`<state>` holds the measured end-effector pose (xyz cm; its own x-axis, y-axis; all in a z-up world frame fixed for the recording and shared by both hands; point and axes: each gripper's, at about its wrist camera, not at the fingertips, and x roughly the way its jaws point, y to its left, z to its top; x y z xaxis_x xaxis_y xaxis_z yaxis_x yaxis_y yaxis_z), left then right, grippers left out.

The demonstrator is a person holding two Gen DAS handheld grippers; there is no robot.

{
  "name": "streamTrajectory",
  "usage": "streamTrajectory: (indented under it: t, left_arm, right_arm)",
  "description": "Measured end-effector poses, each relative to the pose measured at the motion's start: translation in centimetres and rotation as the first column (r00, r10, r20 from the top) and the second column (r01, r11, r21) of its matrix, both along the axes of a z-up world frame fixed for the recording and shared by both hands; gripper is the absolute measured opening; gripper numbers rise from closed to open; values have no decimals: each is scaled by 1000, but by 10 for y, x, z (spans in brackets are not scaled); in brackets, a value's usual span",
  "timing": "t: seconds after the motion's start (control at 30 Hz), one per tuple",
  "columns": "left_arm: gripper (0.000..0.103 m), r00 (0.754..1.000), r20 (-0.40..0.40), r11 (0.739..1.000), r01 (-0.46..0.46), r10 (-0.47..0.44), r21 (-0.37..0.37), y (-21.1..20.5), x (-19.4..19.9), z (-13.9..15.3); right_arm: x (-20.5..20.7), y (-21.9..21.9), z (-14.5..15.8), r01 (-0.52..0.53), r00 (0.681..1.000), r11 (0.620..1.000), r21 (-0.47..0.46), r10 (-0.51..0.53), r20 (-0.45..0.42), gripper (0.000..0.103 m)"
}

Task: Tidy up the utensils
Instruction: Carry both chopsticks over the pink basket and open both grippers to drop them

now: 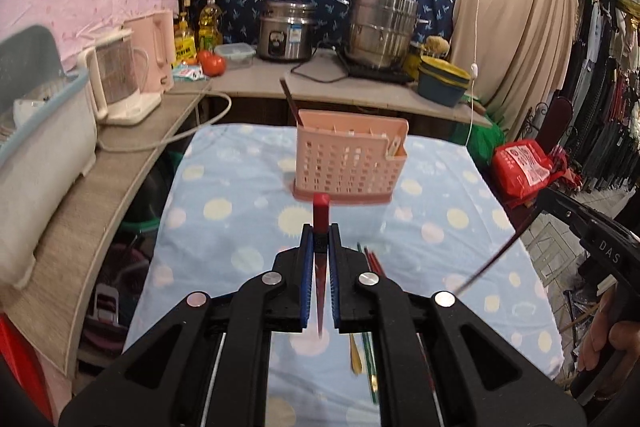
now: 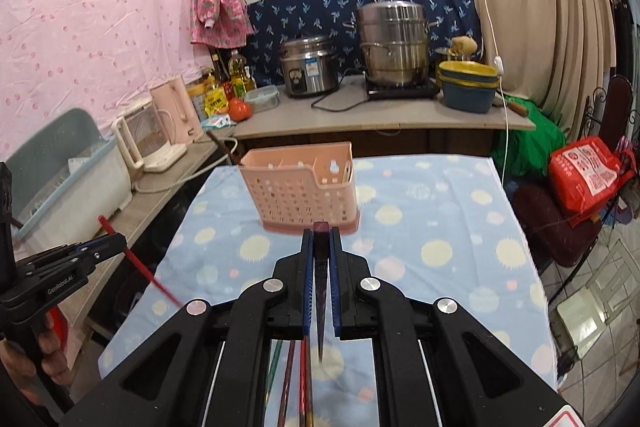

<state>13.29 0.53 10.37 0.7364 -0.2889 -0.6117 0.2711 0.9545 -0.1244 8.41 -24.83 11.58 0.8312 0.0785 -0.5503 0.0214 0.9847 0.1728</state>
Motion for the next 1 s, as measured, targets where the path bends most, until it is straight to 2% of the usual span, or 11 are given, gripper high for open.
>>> streamTrajectory:
  t: [0.27,0.63,0.8,1.0]
  left_arm:
    - [7,994,105,1000,-8,8,-5,-8,46,51]
    - [7,968,249,999,-17,27,-43,-31,121,130]
    - [7,960,279,999,-2,13,-38,-49,149,142]
    - [7,964,267,1000,-4,7,-10,-64,179,131]
  right_arm:
    - [50,-16,43,22,996,1000,-7,-21,88,7]
    - [139,-16,105,17,982,1000,-3,-16,186,7]
    - [174,-8,112,8,981,1000,-11,-6,195,7]
    - [206,-6,100,11,985,1000,0,-11,175,7]
